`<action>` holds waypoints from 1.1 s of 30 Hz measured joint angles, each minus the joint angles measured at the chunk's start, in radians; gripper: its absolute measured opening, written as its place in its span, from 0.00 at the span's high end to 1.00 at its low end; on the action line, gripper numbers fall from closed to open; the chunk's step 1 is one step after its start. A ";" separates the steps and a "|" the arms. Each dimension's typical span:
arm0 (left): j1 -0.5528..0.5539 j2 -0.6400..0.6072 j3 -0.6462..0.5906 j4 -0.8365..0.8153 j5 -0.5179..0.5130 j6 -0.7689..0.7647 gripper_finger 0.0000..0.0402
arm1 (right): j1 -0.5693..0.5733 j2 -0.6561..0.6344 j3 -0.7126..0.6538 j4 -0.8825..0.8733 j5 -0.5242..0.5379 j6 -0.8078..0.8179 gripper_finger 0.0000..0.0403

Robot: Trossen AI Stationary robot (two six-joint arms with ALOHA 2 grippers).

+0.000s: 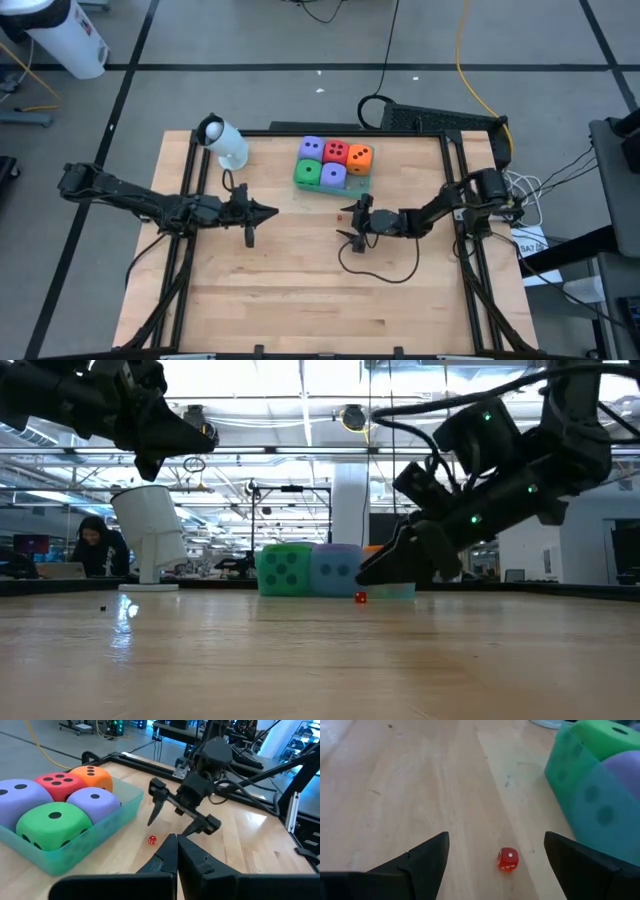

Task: Pick & Place Dice
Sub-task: Put the small red dice into the transparent blue bin

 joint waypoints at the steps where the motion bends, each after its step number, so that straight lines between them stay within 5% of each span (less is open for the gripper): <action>1: 0.000 0.000 0.000 0.000 0.000 -0.003 0.99 | -0.003 0.016 0.000 0.021 0.001 0.004 0.22; 7: -0.015 0.000 0.000 -0.001 0.001 -0.013 0.99 | -0.027 0.072 0.000 0.051 0.041 0.061 0.25; 33: -0.032 0.000 0.000 0.052 0.000 0.007 0.99 | -0.089 0.097 0.002 0.065 -0.045 0.152 0.63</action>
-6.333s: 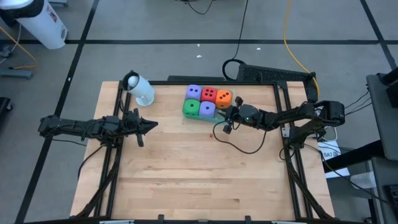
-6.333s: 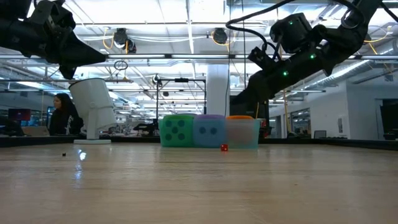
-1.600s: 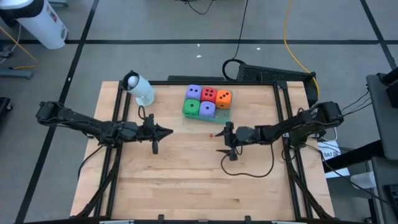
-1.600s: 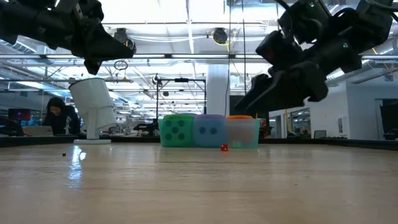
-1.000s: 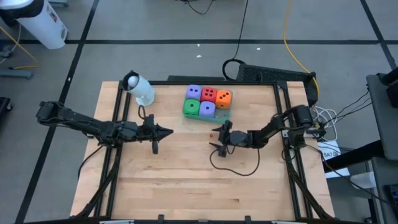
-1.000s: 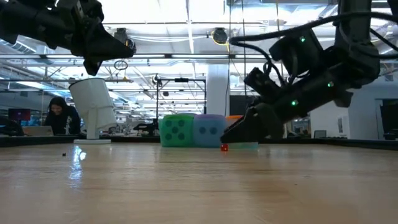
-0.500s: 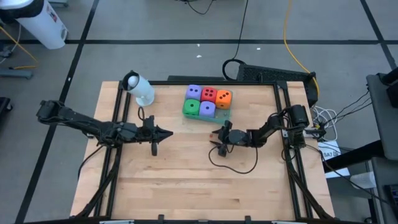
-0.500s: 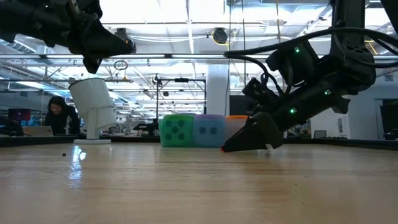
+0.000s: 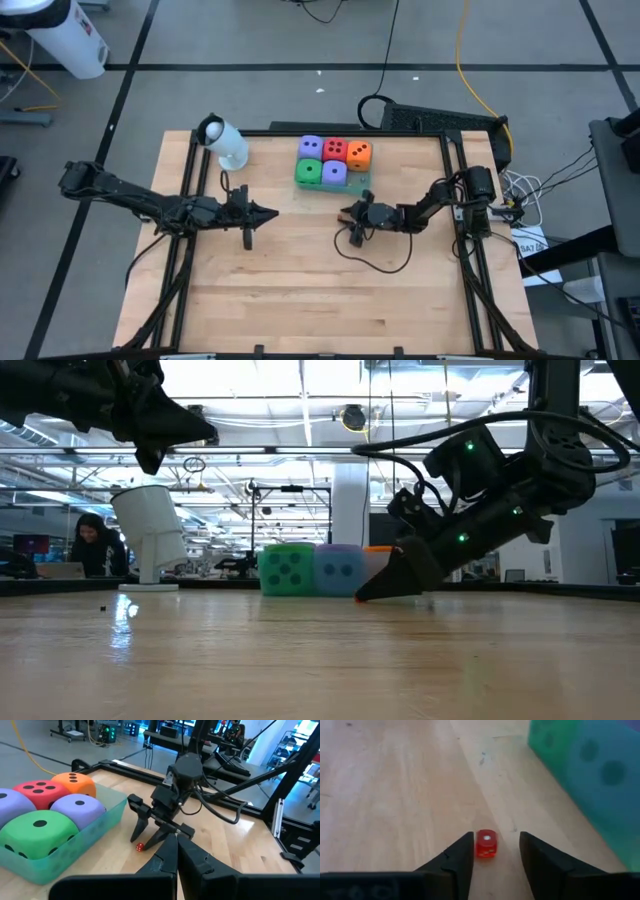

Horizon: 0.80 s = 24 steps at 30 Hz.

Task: Pick & Place Dice
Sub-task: Put the small red dice into the transparent blue bin

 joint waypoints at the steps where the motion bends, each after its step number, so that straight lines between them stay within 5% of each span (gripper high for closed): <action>1: -0.002 0.000 0.000 0.000 0.000 -0.001 0.99 | 0.000 0.000 0.000 0.001 -0.019 -0.004 0.64; 10: -0.029 0.000 0.000 -0.001 -0.001 -0.002 0.99 | 0.000 0.000 0.000 0.001 -0.067 -0.005 0.71; 17: -0.033 0.000 0.000 0.000 -0.001 -0.021 0.99 | 0.004 -0.001 0.000 0.002 -0.067 -0.007 0.88; 24: -0.044 0.000 0.000 -0.001 -0.001 -0.023 0.99 | 0.021 -0.154 0.000 -0.036 -0.069 -0.092 0.91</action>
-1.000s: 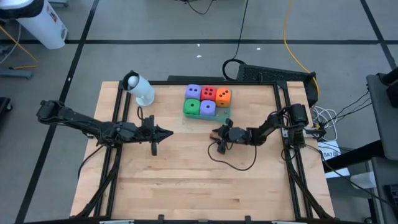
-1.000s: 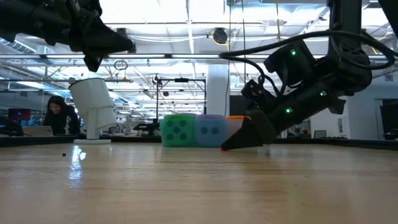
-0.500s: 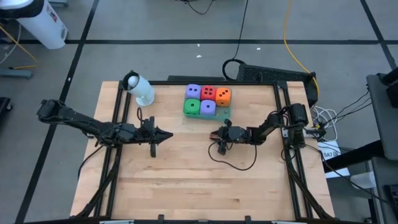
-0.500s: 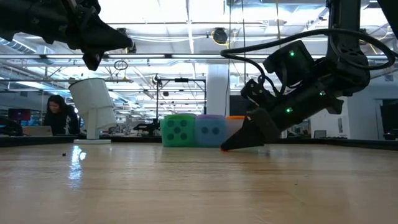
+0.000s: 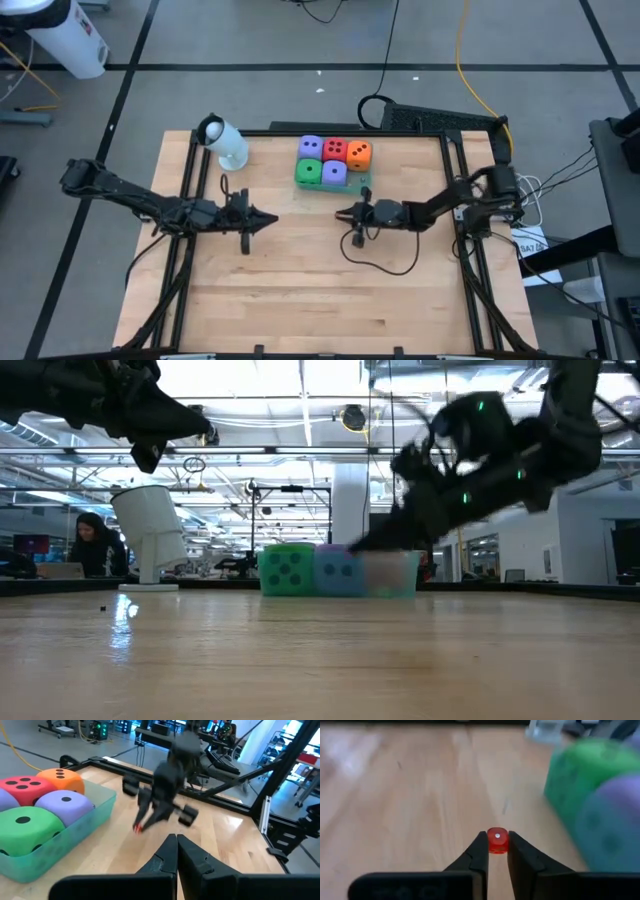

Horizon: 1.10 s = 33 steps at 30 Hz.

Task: Pick & Place Dice
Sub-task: Put the small red dice into the transparent blue bin

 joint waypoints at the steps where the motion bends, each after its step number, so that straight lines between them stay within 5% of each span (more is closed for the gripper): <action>1: -0.004 0.000 0.000 0.000 0.000 0.000 0.99 | 0.000 -0.041 0.000 -0.021 0.002 -0.011 0.90; 9: -0.015 0.000 0.000 0.000 0.000 0.005 0.99 | -0.060 -0.395 0.000 -0.287 0.230 -0.197 0.87; 12: -0.015 0.000 0.000 0.000 -0.013 0.006 0.99 | -0.121 -0.459 0.000 -0.403 0.235 -0.217 0.90; 16: -0.015 0.000 0.000 0.000 -0.031 0.008 0.99 | -0.198 -0.455 -0.022 -0.460 0.193 -0.190 0.86; 23: -0.014 0.000 0.000 -0.002 -0.033 0.020 0.99 | -0.277 -0.330 -0.093 -0.265 0.028 -0.207 0.65; 33: -0.014 0.000 0.000 -0.002 -0.042 0.016 0.99 | -0.275 -0.326 -0.097 -0.203 0.060 -0.226 0.31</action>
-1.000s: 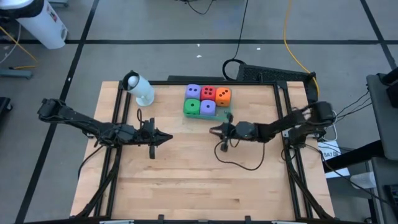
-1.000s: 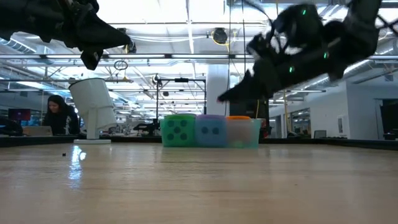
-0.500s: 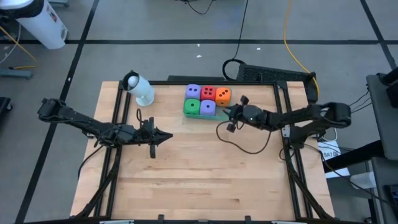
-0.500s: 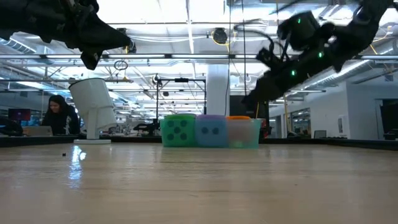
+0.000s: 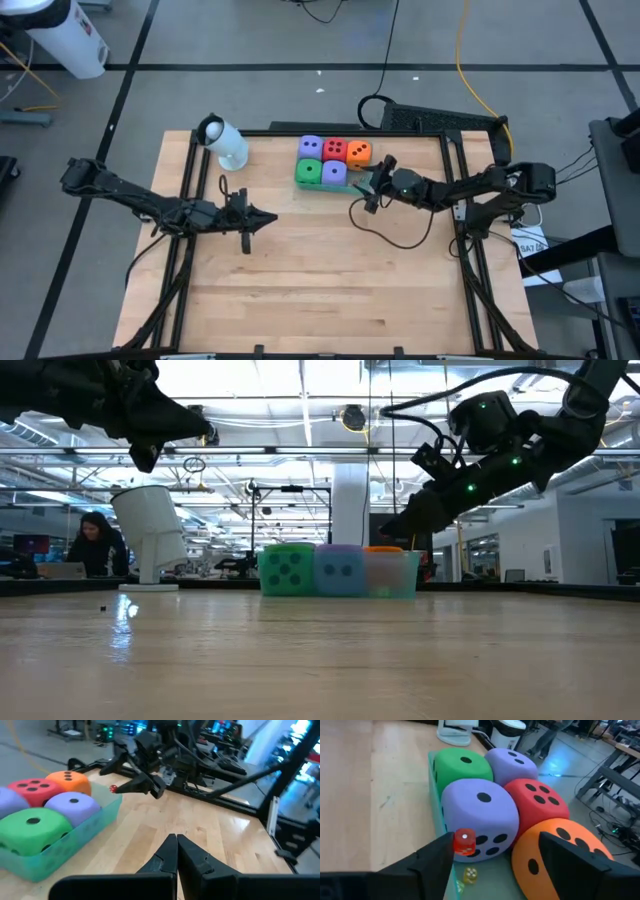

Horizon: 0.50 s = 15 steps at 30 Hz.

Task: Pick & Place Dice
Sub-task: Put the small red dice into the transparent blue bin

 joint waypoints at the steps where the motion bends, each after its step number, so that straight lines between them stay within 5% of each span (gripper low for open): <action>1: 0.000 0.000 0.000 0.000 -0.015 -0.019 0.99 | 0.000 0.000 0.000 -0.001 0.001 -0.011 0.30; 8: 0.025 0.115 0.002 0.064 -0.170 -0.160 0.99 | 0.000 0.001 0.000 0.003 0.050 -0.105 0.31; 15: 0.154 0.360 0.171 0.109 -0.106 -0.198 0.99 | 0.000 0.001 0.000 0.025 0.052 -0.175 0.33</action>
